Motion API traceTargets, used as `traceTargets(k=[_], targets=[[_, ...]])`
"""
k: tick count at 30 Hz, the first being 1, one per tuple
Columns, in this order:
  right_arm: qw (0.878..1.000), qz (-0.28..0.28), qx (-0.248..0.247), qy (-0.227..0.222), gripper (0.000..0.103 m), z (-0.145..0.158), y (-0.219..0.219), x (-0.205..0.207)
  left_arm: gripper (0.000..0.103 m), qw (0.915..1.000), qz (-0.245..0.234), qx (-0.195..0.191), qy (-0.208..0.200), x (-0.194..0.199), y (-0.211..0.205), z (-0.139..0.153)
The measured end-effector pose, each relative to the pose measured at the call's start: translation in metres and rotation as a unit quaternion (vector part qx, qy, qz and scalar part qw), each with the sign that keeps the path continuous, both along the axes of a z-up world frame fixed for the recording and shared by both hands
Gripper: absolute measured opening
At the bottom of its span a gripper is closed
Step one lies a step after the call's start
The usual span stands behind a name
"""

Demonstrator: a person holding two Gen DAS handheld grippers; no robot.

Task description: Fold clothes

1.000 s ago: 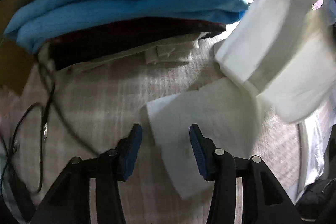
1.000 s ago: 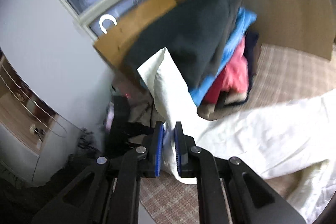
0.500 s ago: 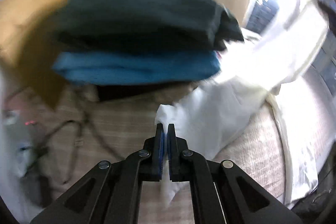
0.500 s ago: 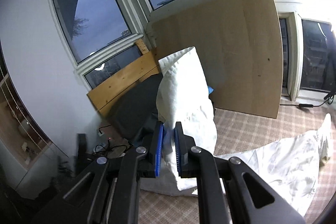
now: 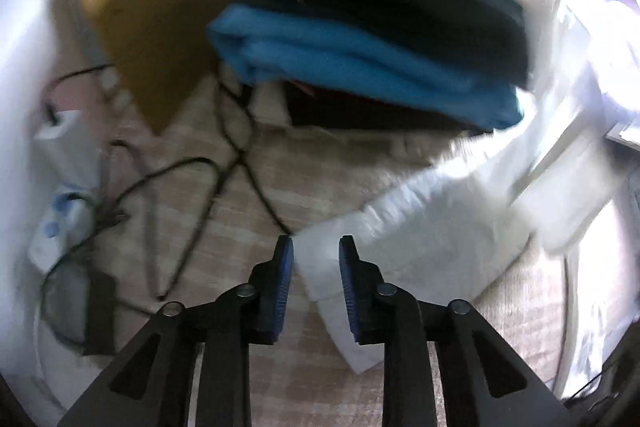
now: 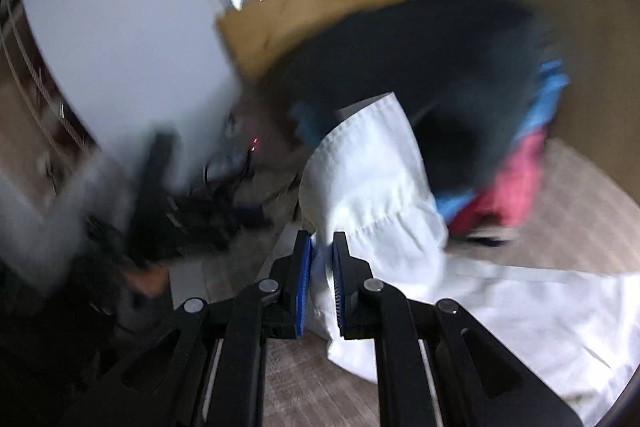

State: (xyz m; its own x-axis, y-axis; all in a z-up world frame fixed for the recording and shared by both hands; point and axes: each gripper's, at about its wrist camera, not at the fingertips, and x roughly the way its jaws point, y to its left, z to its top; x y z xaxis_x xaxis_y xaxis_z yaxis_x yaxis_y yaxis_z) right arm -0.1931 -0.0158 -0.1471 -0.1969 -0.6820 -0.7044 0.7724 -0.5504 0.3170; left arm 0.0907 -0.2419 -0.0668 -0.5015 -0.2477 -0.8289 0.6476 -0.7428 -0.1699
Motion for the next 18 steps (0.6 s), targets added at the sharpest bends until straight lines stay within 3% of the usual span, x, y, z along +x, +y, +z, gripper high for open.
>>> traceTargets(k=[3,5,6,7,9,10,15,18], targets=[[0.995,0.052,0.079,-0.034,0.022,-0.046,-0.049,0.000,0.030,0.9998,0.002,-0.019,-0.003,0.014,0.006,0.011],[0.993,0.053,0.100,-0.044,0.022,-0.055,-0.056,0.002,0.030,0.9997,-0.003,-0.024,-0.009,0.020,0.008,0.014],[0.993,0.051,0.085,-0.059,0.023,-0.052,-0.052,0.001,0.030,0.9996,-0.006,-0.026,-0.012,0.023,0.008,0.015],[0.994,0.054,0.057,-0.075,0.025,-0.047,-0.042,-0.001,0.030,0.9995,-0.009,-0.028,-0.015,0.026,0.009,0.017],[0.994,0.051,0.008,-0.093,0.048,-0.034,-0.018,-0.005,0.030,0.9995,-0.025,-0.019,-0.010,0.023,0.011,0.014],[0.995,0.039,0.000,-0.087,0.052,-0.030,-0.001,-0.001,0.030,0.9993,-0.036,-0.012,-0.004,0.021,0.012,0.010],[0.997,-0.041,0.010,-0.061,0.054,-0.021,0.065,-0.015,0.037,0.9963,-0.084,0.010,-0.014,-0.012,0.023,-0.010],[0.995,-0.073,0.043,-0.044,0.054,-0.028,0.094,-0.032,0.040,0.9949,-0.095,0.027,-0.019,-0.034,0.014,-0.026]])
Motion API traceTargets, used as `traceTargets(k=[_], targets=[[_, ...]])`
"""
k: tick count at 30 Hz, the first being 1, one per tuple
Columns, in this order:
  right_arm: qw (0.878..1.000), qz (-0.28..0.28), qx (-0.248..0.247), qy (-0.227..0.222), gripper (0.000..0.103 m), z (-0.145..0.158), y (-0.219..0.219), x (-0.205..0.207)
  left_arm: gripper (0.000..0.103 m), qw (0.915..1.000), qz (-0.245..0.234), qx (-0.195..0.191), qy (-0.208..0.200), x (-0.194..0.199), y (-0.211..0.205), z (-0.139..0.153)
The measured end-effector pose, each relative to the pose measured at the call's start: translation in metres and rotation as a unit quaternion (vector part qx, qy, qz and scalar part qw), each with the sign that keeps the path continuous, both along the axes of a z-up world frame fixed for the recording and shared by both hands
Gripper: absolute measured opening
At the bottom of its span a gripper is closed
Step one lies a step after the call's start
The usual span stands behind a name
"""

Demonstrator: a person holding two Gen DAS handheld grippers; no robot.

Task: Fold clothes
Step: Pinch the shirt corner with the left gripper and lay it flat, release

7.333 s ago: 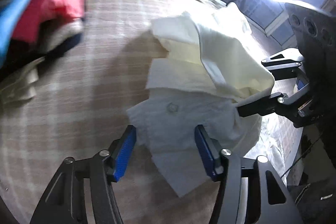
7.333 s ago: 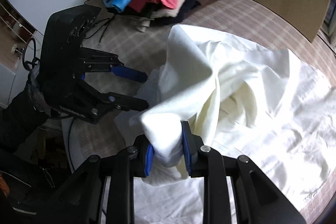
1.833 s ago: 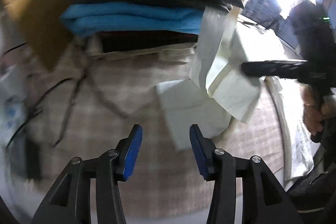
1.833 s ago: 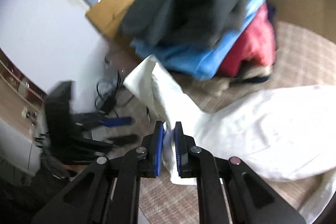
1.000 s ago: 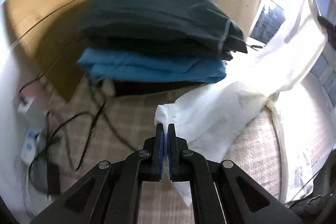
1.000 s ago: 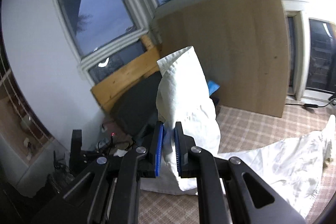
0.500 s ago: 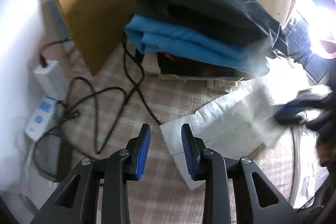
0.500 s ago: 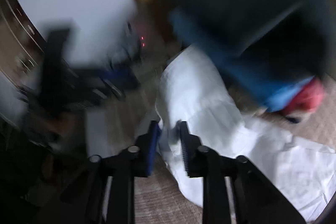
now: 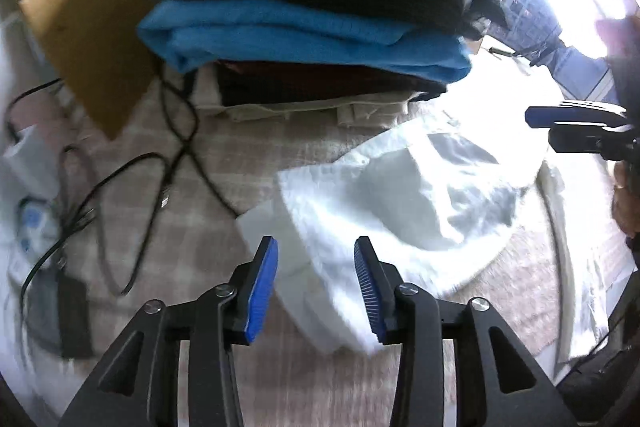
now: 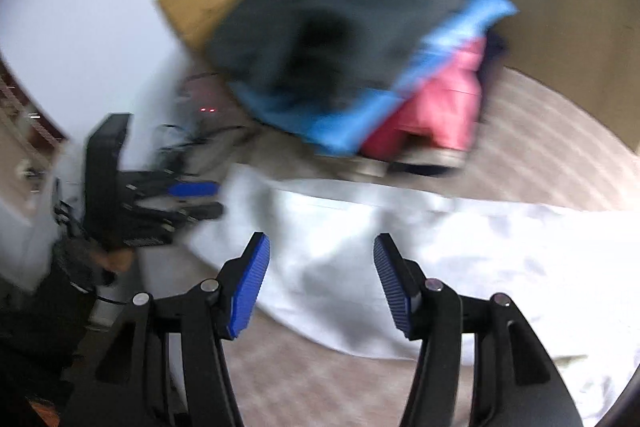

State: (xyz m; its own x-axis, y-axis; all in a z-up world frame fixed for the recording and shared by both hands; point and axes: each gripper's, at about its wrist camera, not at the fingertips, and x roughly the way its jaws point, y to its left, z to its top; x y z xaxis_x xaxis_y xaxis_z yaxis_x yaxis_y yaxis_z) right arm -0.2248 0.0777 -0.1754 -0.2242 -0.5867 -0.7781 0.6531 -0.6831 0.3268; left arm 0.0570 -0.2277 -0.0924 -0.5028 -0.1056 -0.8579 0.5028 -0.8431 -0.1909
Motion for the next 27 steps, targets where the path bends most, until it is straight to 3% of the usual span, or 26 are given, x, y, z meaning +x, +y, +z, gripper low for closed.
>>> traceTargets(k=[2,3,10,14,17,20,24,27], targets=[[0.999,-0.017,0.030,0.012,0.054,-0.004,0.014,-0.014,0.030,0.9998,0.000,0.019,0.011,-0.005,-0.006,-0.004],[0.998,-0.024,0.047,0.020,0.054,-0.006,0.019,-0.022,0.001,0.9997,0.004,0.018,0.017,-0.002,-0.006,0.000],[0.984,-0.090,0.137,0.065,0.054,-0.014,0.072,-0.076,0.001,0.9968,0.054,0.013,0.058,0.029,-0.008,0.024],[0.979,-0.068,0.185,0.054,0.054,-0.037,0.078,-0.100,0.001,0.9991,0.029,0.007,0.028,0.018,0.004,0.012],[0.966,-0.053,0.244,0.072,0.053,-0.052,0.082,-0.109,0.002,0.9995,0.014,-0.015,0.023,0.007,0.015,0.014],[0.952,-0.097,0.282,0.073,0.052,-0.063,0.115,-0.125,0.002,0.9992,0.015,-0.035,0.006,-0.004,0.016,0.013],[0.954,-0.151,0.257,0.032,0.052,-0.071,0.170,-0.141,0.002,0.9988,0.015,-0.047,0.000,-0.010,0.014,0.013],[0.955,-0.161,0.248,0.017,0.052,-0.082,0.189,-0.156,0.002,0.9979,0.015,-0.062,-0.011,-0.013,0.015,0.013]])
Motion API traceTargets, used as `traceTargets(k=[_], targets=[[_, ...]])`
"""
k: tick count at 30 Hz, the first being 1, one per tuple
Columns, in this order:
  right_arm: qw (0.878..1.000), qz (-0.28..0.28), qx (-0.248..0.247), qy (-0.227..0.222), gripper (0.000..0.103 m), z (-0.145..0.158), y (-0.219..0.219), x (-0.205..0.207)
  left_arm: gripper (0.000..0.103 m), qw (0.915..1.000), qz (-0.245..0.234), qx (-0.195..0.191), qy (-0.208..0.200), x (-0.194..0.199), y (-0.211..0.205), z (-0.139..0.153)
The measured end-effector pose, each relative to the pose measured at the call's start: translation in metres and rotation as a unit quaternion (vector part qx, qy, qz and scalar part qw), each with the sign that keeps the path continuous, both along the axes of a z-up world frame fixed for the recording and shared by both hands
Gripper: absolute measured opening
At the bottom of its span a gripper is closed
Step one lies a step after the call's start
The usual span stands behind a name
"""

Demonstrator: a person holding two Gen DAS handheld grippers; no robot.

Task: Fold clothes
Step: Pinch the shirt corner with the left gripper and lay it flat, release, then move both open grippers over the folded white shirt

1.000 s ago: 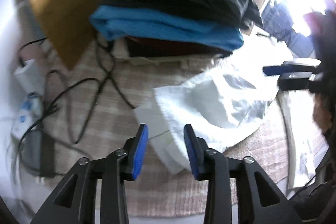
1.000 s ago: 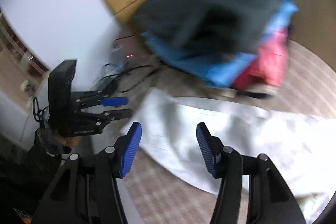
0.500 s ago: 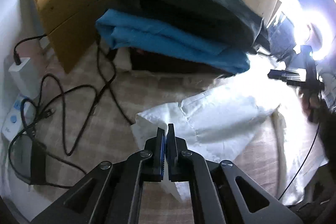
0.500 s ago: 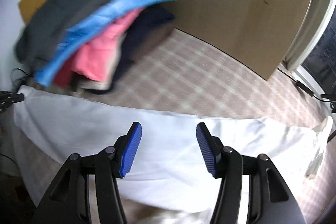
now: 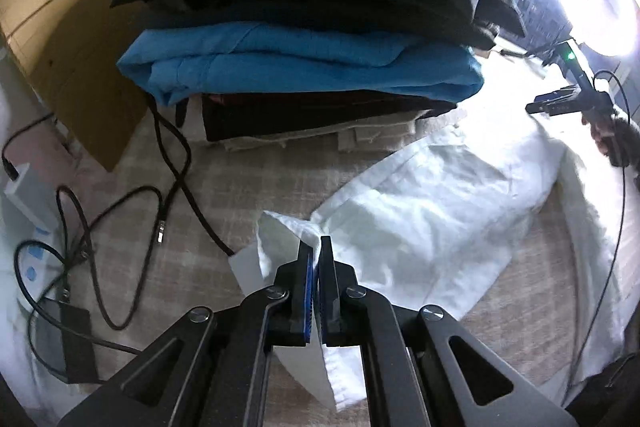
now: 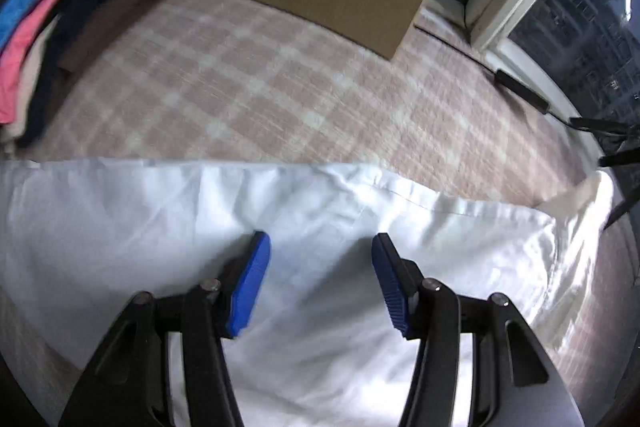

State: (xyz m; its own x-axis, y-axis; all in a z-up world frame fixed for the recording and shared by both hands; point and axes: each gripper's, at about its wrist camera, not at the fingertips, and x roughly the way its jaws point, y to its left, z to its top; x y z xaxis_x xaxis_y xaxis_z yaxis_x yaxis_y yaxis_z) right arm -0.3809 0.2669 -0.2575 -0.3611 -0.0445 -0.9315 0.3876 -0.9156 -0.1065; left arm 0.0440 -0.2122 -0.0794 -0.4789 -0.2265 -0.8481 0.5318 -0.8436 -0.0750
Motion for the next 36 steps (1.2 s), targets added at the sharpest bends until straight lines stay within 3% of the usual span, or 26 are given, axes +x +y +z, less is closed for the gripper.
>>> traceTargets(k=[3,4,8,12,14,15,16,17,19,23,25,27,29,32,34,36], targets=[[0.998,-0.050,0.021,0.035,0.053,-0.003,0.016,-0.019,0.002,0.9999,0.014,-0.003,0.004,0.002,-0.003,0.004],[0.998,-0.062,0.002,0.030,0.053,-0.004,0.023,-0.023,0.004,0.9999,0.017,-0.001,0.001,0.002,-0.005,0.004],[0.998,-0.048,-0.010,0.036,0.046,0.014,0.020,-0.009,0.004,0.9997,0.023,-0.007,-0.011,0.002,-0.007,0.004],[0.996,0.040,-0.074,0.025,0.045,0.037,-0.024,0.042,0.007,0.9994,0.034,-0.005,0.006,0.006,-0.007,0.011],[0.994,0.079,-0.064,0.031,0.045,0.040,-0.050,0.062,0.008,0.9992,0.034,0.021,0.007,0.010,-0.005,0.005],[0.992,0.098,-0.070,0.026,0.046,0.041,-0.061,0.070,0.013,0.9992,0.034,0.022,0.000,0.015,-0.003,0.003],[0.990,0.115,-0.078,0.019,0.046,0.041,-0.071,0.079,0.026,0.9991,0.036,0.018,-0.012,0.019,0.000,0.001],[0.987,0.133,-0.087,0.011,0.046,0.042,-0.082,0.087,0.030,0.9989,0.037,0.013,-0.026,0.021,0.002,-0.001],[0.983,0.167,-0.079,0.008,0.046,0.040,-0.107,0.101,0.031,0.9982,0.040,0.009,-0.043,0.028,0.005,-0.004],[0.978,0.204,-0.043,0.018,0.045,0.024,-0.138,0.103,0.033,0.9983,0.043,-0.014,-0.038,0.038,0.003,0.014],[0.979,0.202,-0.031,0.010,0.045,0.015,-0.145,0.093,0.036,0.9982,0.029,-0.033,-0.040,0.033,-0.001,0.019],[0.984,0.177,0.018,0.032,0.050,0.004,-0.139,0.078,0.038,0.9984,0.001,-0.030,-0.048,0.017,-0.009,0.018],[0.991,0.130,0.019,0.024,0.049,0.008,-0.124,0.063,0.038,0.9976,-0.040,-0.015,-0.054,0.005,-0.014,0.010],[0.996,0.092,-0.015,0.014,0.043,0.025,-0.108,0.059,0.038,0.9913,-0.101,-0.006,-0.084,-0.013,-0.021,-0.007],[0.992,0.111,-0.056,0.006,0.043,0.041,-0.109,0.073,0.039,0.9867,-0.128,0.005,-0.100,-0.019,-0.028,-0.016],[0.990,0.129,-0.061,0.003,0.043,0.048,-0.115,0.088,0.046,0.9820,-0.149,0.016,-0.115,-0.024,-0.035,-0.021]])
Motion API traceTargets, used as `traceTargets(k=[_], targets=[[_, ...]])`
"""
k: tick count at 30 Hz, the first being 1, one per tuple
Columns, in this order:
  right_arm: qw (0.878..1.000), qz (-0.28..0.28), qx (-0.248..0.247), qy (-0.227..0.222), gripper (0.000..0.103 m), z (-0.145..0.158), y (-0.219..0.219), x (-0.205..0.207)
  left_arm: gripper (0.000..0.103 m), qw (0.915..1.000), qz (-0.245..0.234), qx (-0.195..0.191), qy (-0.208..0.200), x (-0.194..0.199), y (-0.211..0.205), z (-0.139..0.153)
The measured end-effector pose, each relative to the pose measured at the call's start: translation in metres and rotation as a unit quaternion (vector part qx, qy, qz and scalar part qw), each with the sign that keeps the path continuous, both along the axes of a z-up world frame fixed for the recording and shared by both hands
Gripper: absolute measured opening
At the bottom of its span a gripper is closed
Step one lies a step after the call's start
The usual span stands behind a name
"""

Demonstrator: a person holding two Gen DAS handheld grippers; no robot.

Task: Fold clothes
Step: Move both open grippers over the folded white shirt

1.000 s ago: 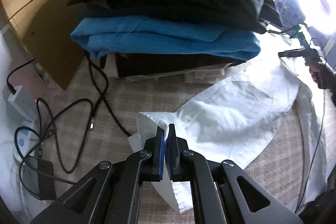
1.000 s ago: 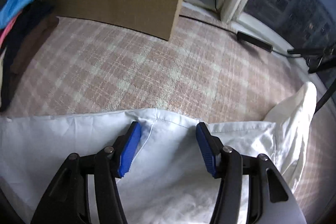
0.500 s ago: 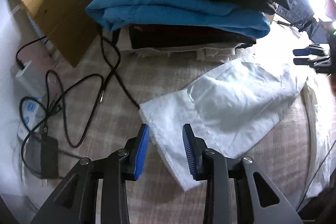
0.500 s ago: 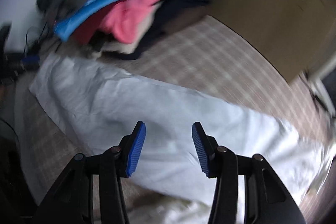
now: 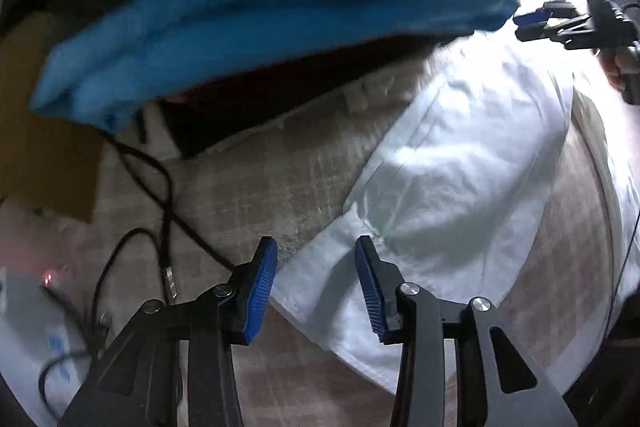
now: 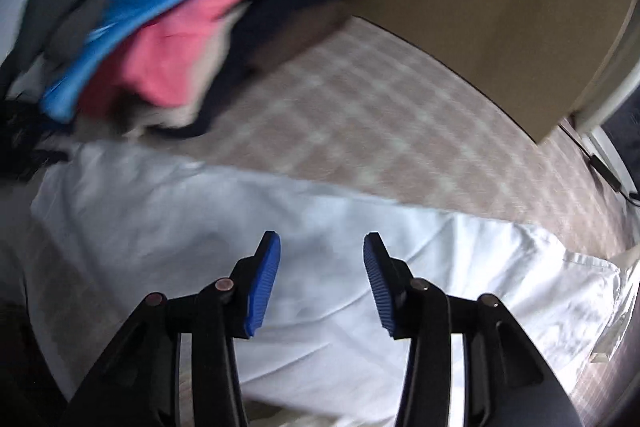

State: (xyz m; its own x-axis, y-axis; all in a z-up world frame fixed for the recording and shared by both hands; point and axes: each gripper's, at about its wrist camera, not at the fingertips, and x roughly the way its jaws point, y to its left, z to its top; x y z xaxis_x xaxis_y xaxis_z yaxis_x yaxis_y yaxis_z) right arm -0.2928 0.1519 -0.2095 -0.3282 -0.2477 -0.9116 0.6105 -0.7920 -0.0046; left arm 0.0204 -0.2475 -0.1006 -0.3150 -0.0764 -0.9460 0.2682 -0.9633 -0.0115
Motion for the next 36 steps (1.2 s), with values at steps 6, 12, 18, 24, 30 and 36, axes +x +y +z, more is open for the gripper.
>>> traceTargets(k=[6,12,18,24,30,36], targets=[[0.999,0.032,0.018,0.000,0.043,0.002,-0.017,0.026,0.050,0.9989,-0.031,0.017,-0.031,-0.007,-0.006,-0.001],[1.000,0.006,0.013,-0.017,0.044,-0.008,-0.007,0.025,0.043,0.9977,-0.037,0.033,-0.045,-0.009,-0.007,0.000],[1.000,0.005,0.017,-0.011,0.047,0.004,-0.009,0.033,0.028,0.9978,-0.039,0.039,-0.037,-0.005,-0.003,0.001],[1.000,0.000,0.013,-0.008,0.050,0.015,-0.011,0.040,0.009,0.9988,-0.012,0.045,-0.014,0.003,-0.003,0.002],[1.000,-0.003,0.015,-0.010,0.051,0.027,-0.015,0.047,0.005,0.9997,-0.005,-0.010,-0.020,0.006,0.014,0.009],[1.000,-0.004,0.018,-0.013,0.051,0.039,-0.018,0.056,0.024,0.9984,-0.023,-0.039,-0.036,0.010,0.009,0.005]])
